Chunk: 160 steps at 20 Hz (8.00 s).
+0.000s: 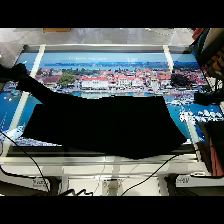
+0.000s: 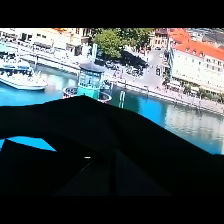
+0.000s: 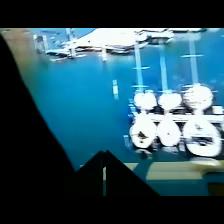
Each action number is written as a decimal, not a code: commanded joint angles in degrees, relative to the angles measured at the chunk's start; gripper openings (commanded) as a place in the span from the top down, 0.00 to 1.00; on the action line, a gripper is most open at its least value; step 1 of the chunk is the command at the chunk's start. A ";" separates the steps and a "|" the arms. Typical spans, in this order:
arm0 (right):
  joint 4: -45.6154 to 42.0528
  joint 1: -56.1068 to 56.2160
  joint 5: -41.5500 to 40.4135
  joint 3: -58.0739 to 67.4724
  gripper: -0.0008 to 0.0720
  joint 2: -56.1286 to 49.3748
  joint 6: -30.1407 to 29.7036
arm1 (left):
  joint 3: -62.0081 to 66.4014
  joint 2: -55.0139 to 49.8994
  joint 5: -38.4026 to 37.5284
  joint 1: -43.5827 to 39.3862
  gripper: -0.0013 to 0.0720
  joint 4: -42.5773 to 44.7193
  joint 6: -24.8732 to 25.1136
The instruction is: Fold the clothes and pants, and hang the long-sleeved shirts on hangers.
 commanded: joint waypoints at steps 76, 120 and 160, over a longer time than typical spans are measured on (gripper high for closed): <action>7.15 2.78 -4.83 12.96 0.96 -12.26 -3.67 | 0.02 -18.01 6.08 -5.33 0.97 27.36 -6.43; -13.90 -10.62 13.44 -6.62 0.96 30.45 8.02 | 0.22 1.40 -10.43 -8.59 0.97 17.07 2.32; 14.08 -23.04 -21.97 -48.26 0.23 16.63 5.14 | -10.80 26.86 -11.56 -8.57 0.96 8.59 11.85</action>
